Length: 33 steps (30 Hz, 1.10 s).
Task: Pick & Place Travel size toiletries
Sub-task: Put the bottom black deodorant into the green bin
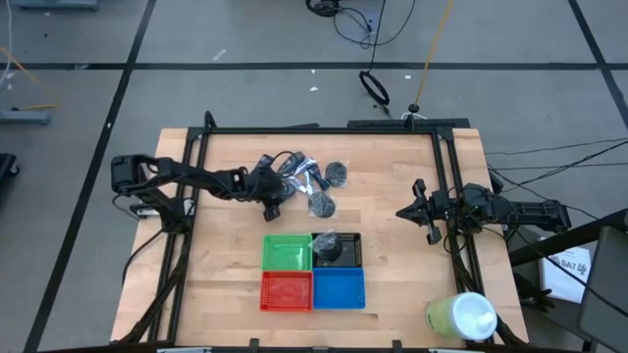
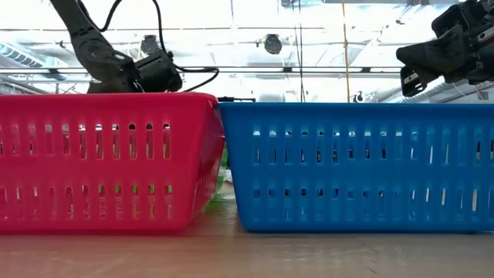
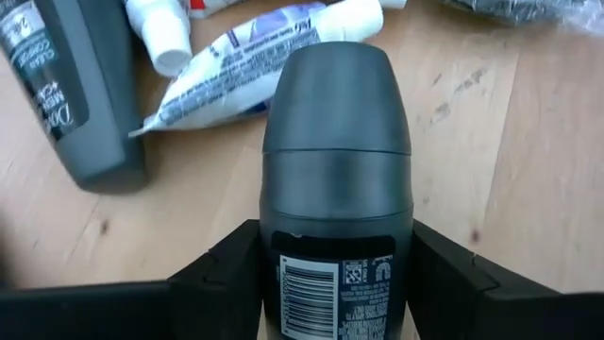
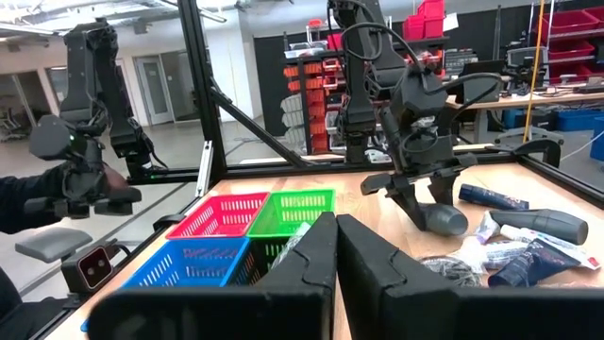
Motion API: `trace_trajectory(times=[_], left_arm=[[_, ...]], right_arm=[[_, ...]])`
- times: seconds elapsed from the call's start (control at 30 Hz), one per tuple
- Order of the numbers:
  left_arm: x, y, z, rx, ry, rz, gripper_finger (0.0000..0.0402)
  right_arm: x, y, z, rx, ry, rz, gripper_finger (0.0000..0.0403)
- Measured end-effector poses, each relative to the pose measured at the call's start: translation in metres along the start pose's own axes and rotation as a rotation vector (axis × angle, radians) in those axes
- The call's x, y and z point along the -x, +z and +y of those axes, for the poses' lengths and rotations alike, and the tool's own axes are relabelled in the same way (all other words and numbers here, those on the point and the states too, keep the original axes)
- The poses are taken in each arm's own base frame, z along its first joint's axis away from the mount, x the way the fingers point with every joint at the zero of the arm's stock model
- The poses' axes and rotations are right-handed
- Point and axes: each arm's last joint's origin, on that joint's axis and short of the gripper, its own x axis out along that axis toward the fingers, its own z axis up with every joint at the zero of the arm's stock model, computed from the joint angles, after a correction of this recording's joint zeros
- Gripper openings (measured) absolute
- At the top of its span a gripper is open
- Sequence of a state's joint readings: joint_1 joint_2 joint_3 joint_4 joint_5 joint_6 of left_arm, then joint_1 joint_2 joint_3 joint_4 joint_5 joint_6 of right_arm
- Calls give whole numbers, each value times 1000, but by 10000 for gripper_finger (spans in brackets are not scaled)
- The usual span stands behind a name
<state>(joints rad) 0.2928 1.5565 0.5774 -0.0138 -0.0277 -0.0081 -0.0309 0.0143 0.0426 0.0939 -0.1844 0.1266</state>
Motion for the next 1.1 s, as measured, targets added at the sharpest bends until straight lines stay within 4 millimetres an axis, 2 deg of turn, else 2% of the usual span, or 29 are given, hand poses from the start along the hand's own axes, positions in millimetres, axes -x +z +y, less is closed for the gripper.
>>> trace_trajectory(times=[0.13,0.3,0.5,0.8,1.1], left_arm=[[11,1,0,24,1,-3,188],[29,12,-2,41,48,-30,195],[48,28,-15,8,58,-63,190],[79,57,-56,-109,15,-75,193],[105,66,-95,-181,-24,-90,190]], right_arm=[[0,0,0,0,0,0,0],[0,0,0,0,0,0,0],[0,0,0,0,0,0,0],[0,0,0,0,0,0,0],[0,0,0,0,0,0,0]])
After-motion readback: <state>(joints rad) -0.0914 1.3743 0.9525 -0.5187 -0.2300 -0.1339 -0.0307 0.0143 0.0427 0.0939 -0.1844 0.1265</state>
